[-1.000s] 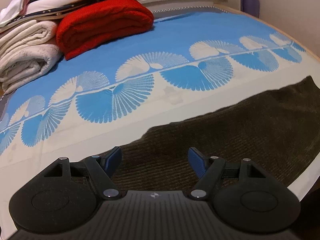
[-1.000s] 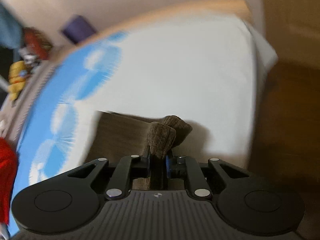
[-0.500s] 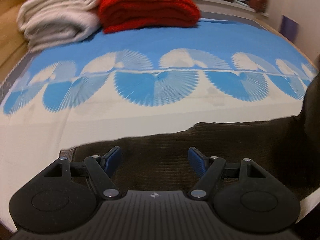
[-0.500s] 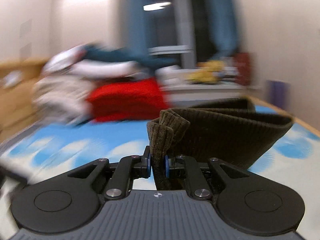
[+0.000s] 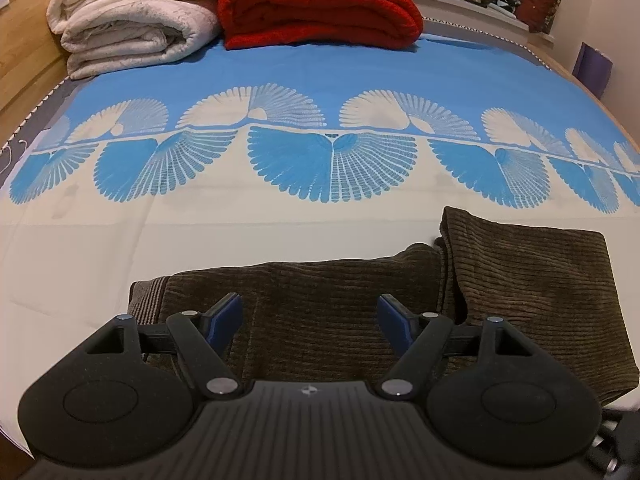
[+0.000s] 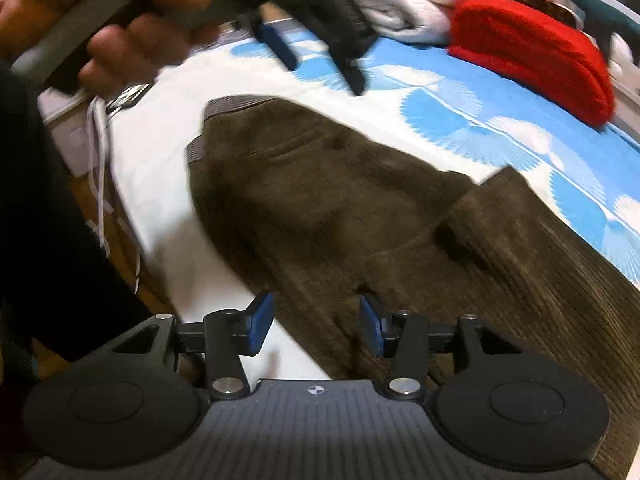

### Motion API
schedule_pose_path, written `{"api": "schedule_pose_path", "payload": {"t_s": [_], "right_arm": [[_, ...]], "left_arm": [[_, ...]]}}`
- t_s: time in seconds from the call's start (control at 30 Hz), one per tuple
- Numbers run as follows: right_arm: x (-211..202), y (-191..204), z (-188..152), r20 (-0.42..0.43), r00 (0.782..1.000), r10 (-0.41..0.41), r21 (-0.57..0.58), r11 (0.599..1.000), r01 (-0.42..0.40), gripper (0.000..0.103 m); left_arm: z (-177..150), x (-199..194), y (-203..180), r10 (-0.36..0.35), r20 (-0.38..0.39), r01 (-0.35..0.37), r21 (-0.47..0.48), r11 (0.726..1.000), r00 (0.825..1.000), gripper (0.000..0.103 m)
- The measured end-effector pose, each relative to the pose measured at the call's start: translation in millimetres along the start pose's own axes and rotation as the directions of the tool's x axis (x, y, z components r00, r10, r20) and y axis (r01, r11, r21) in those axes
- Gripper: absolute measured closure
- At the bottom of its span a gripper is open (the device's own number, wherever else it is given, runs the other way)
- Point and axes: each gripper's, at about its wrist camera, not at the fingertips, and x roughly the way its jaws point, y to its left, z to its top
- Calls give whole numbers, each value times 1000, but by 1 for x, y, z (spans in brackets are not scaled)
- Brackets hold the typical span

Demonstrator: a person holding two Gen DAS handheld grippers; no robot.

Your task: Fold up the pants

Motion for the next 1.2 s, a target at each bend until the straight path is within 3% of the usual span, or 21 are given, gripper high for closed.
{"api": "schedule_pose_path", "payload": {"t_s": [0.27,0.47,0.57,1.0,1.07,1.17,1.2], "right_arm": [[3,-32,-3,19,990,-142,144,980,138,49],[35,-37,-11,-101,963,-250,94,961,259,47],[45,-39,-15,-135,961,-243,95,962,256,47],[56,-19,-7,-99,954,-282,-58,959,278,48],[58,-18,-6,-96,955,-279,-63,960,274,52],[59,-17,-6,-96,964,-247,-68,968,241,68],[58,-16,-7,-92,968,-235,-75,971,229,78]], "left_arm": [[0,1,-3,-1,1,1,5,1000,1000,23],[0,1,2,9,-3,-9,-6,1000,1000,23],[0,0,7,11,-1,-11,-17,1000,1000,23],[-3,0,14,18,-9,-18,-17,1000,1000,23],[-4,0,15,20,-11,-20,-16,1000,1000,23],[-4,0,18,20,-13,-21,-18,1000,1000,22],[-4,0,17,19,-13,-20,-18,1000,1000,22]]}}
